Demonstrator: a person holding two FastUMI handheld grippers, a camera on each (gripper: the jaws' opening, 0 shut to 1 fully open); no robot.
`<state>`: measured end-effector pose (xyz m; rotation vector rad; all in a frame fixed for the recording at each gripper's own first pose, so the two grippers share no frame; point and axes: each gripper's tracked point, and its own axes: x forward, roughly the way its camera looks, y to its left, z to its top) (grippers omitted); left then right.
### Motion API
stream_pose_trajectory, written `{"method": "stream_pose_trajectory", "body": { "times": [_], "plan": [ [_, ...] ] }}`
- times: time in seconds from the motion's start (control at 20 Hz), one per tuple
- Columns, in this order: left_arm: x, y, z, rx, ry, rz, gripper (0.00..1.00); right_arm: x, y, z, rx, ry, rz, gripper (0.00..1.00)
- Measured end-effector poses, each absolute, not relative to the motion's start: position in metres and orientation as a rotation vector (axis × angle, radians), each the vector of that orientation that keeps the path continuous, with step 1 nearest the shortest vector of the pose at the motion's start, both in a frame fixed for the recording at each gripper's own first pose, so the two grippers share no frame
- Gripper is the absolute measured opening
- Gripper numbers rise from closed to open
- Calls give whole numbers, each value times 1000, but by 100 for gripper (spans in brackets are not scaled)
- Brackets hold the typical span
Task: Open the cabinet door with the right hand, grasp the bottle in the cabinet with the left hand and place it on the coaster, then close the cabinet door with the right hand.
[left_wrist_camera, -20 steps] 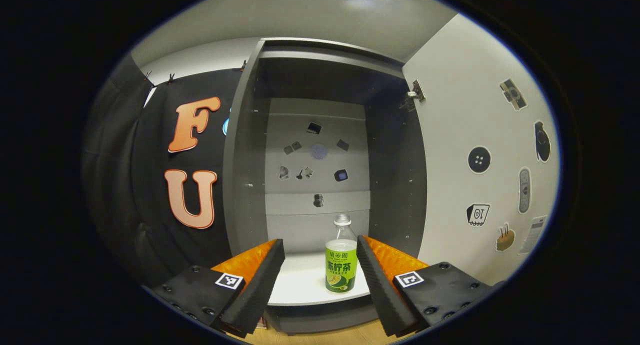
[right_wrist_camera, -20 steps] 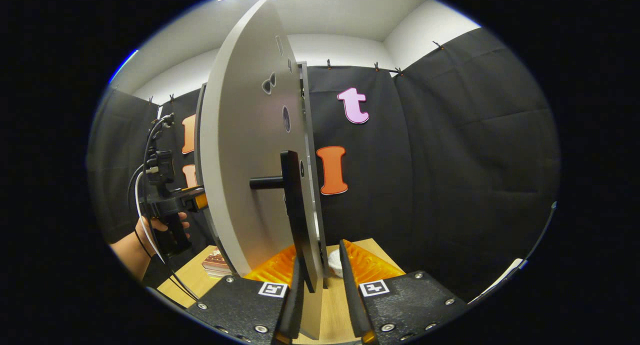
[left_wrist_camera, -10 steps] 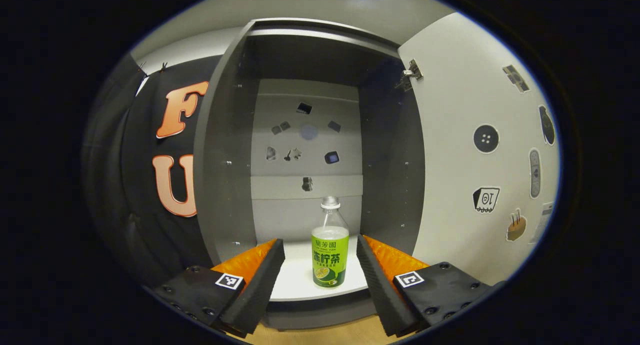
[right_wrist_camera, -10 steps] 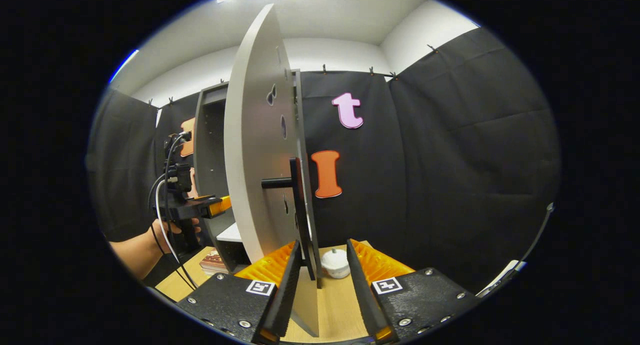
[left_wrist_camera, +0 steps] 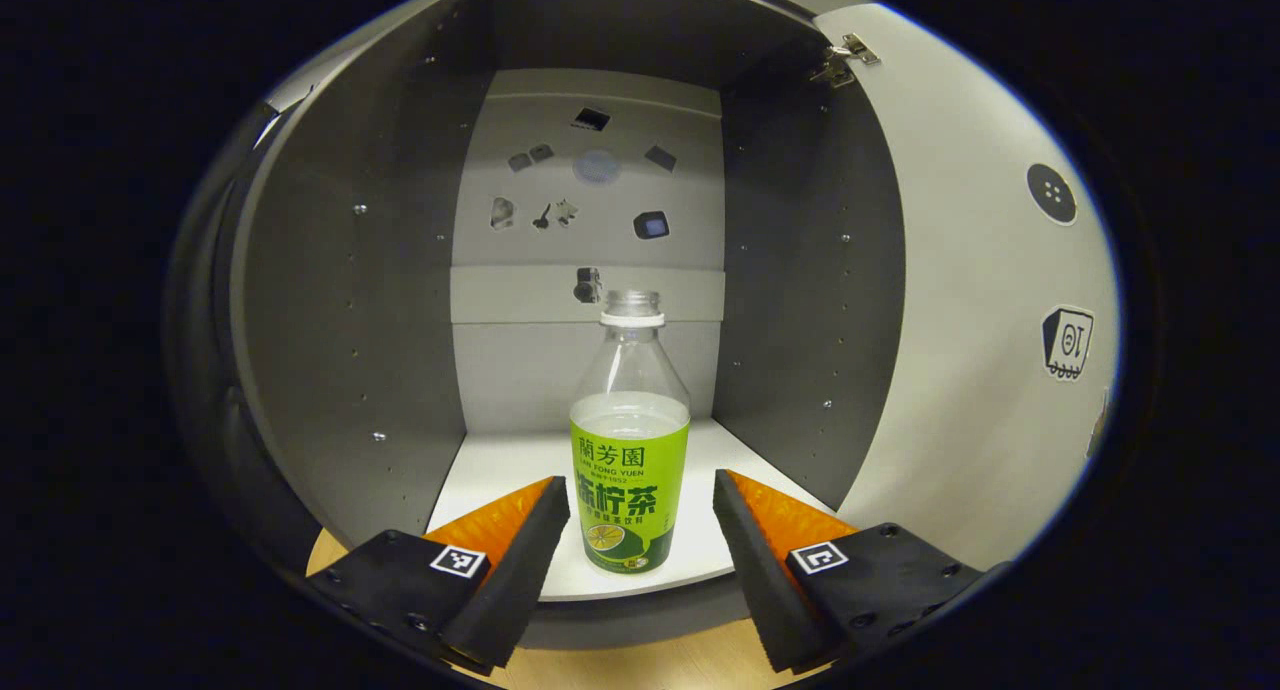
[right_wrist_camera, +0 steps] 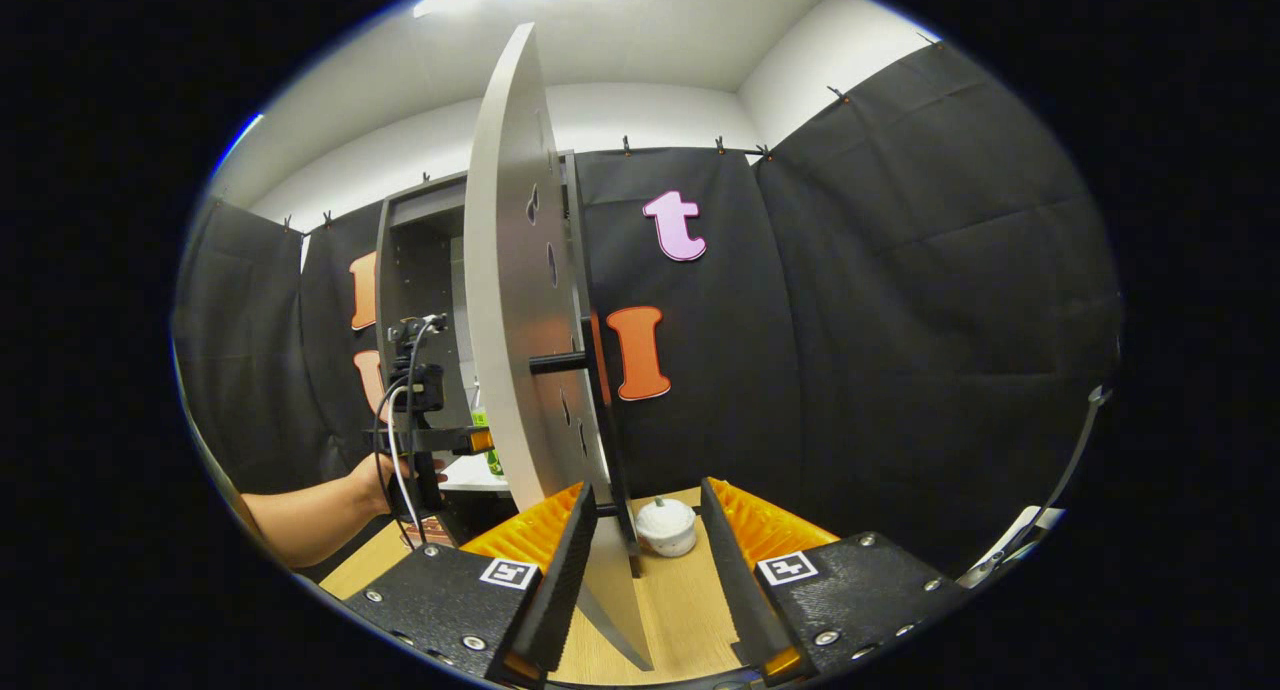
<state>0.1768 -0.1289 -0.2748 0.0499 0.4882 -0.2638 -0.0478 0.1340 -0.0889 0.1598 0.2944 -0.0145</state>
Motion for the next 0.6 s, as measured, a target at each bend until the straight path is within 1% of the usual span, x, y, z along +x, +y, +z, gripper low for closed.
{"method": "stream_pose_trajectory", "body": {
  "times": [0.15, 0.3, 0.35, 0.45, 0.5, 0.55, 0.6],
  "plan": [
    [194, -128, -288, 86, 501, -246, 95, -48, 133, -88, 173, 293, -16, 69],
    [206, -127, -297, 101, 497, -216, 95, -48, 135, -91, 180, 287, -9, 69],
    [211, -126, -299, 110, 494, -209, 96, -47, 134, -91, 184, 289, -7, 69],
    [221, -127, -303, 128, 487, -194, 95, -48, 132, -95, 192, 296, -5, 69],
    [224, -127, -305, 134, 481, -190, 96, -48, 132, -96, 196, 298, -3, 69],
    [227, -126, -306, 138, 474, -184, 95, -47, 131, -97, 200, 299, -3, 70],
    [229, -124, -306, 139, 471, -180, 84, -46, 130, -98, 203, 299, -2, 69]
  ]
}}
